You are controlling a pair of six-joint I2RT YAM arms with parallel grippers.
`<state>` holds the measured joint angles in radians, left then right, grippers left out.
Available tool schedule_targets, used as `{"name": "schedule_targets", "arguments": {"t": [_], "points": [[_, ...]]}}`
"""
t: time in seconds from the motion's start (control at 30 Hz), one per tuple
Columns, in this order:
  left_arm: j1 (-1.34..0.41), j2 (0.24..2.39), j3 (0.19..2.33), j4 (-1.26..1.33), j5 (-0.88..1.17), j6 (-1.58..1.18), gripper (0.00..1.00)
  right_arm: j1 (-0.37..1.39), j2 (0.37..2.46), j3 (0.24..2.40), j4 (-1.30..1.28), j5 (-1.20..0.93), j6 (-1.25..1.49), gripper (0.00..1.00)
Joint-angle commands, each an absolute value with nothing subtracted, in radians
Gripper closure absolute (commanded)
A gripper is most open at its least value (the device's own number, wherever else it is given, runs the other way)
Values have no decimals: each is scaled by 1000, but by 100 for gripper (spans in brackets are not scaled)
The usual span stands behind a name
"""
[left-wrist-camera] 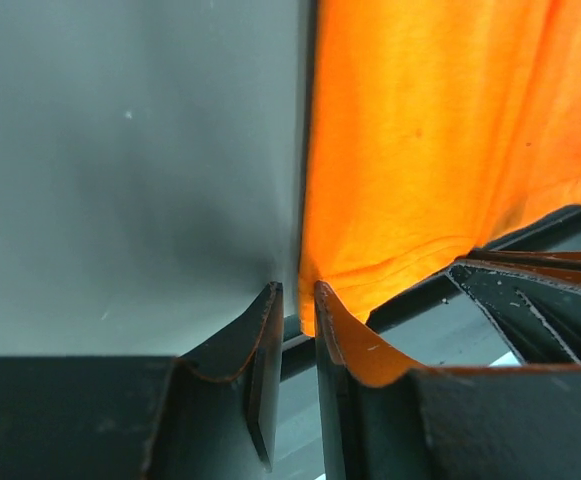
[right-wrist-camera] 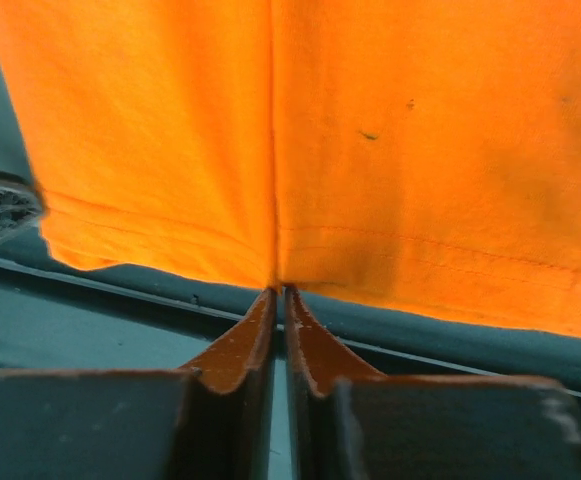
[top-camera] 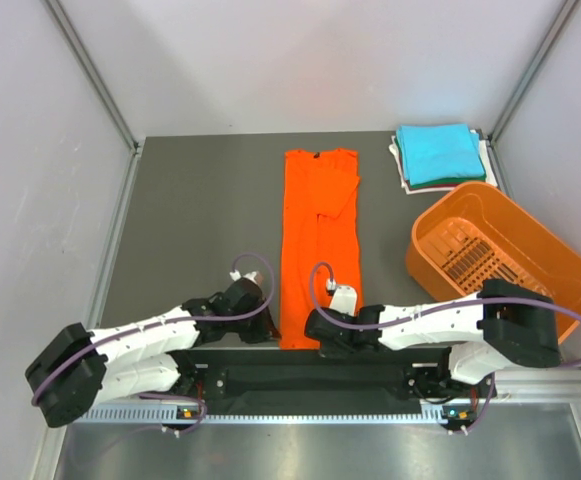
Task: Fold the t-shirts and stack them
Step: Fold the tshirt
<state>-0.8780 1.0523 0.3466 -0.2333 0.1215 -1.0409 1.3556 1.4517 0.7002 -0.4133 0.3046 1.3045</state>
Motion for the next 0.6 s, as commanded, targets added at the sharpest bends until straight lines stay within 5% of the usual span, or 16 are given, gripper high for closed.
{"name": "schedule_targets", "arguments": {"t": [0.0,0.2,0.57], "points": [[-884,1014,449,-319,66,-1002,75,1381,1408,730,-455,345,1305,90],[-882,986,503,-240,180,-979,75,1384,1321,761,-544,374,1298,79],[-928,1057,351,-40,212,-1074,77,1324,1149,726,-566,400,1180,86]]}}
